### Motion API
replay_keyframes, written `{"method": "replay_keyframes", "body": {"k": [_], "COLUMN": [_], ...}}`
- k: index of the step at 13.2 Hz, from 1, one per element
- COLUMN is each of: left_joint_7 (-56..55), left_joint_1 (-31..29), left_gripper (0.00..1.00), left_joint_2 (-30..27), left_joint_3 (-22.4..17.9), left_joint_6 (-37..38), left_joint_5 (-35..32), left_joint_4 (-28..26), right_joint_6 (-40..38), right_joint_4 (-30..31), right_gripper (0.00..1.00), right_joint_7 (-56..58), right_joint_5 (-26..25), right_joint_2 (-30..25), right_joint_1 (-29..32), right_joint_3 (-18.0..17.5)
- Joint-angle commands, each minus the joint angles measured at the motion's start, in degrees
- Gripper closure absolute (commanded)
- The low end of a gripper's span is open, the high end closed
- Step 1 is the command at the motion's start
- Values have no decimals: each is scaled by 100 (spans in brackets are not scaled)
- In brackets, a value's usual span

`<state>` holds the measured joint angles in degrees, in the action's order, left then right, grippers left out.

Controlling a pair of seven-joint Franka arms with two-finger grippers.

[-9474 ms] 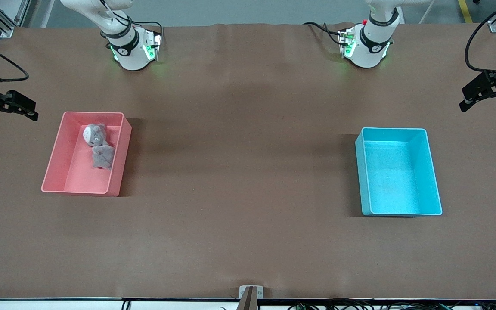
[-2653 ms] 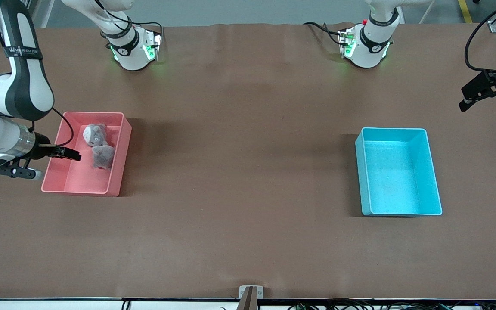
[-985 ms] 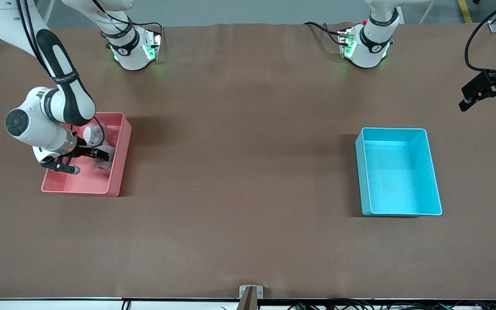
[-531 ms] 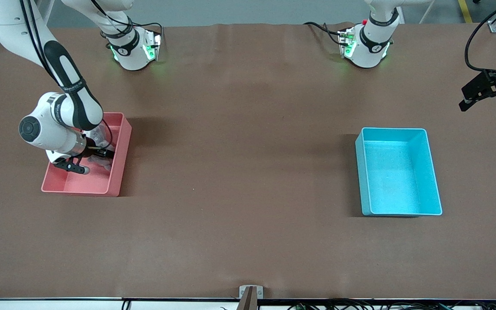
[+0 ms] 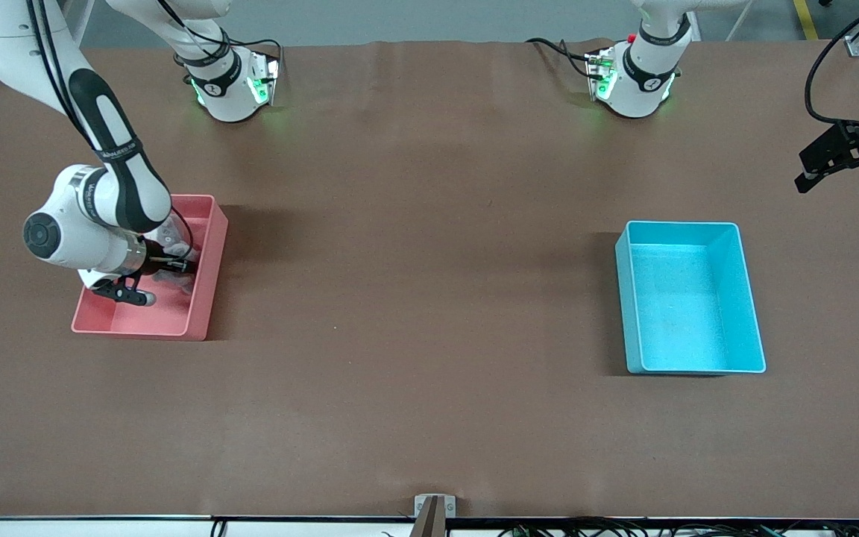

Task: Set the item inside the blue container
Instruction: 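Lower the right gripper and grasp the larger grey plush, then lift the grey plush out and carry it to the table middle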

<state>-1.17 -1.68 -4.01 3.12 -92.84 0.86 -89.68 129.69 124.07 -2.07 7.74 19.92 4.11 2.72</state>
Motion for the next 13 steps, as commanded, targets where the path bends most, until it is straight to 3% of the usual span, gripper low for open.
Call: {"method": "replay_keyframes", "body": {"k": [1,4,6,9,13], "left_joint_7": [73,73,73,73,73], "left_joint_1": [-26,-26,-26,-26,-26], "left_gripper": [0,0,0,0,0], "left_joint_2": [-21,-21,-21,-21,-21], "left_joint_3": [4,4,4,4,4], "left_joint_6": [100,100,100,100,100], "left_joint_5": [81,81,81,81,81], "left_joint_4": [73,73,73,73,73], "right_joint_6": [-1038,-2093,-2508,-2300,-1230], "right_joint_4": [-784,-1725,-2061,-2080,-2080], "right_gripper": [88,88,88,89,98], "right_joint_7": [22,-100,-965,-2452,-5165], "right_joint_5": [18,-123,-114,-10,0], "right_joint_2": [-85,-85,-94,-111,-24], "right_joint_1": [142,116,-24,-760,-2280], "right_joint_3": [0,0,-26,-43,-43]}}
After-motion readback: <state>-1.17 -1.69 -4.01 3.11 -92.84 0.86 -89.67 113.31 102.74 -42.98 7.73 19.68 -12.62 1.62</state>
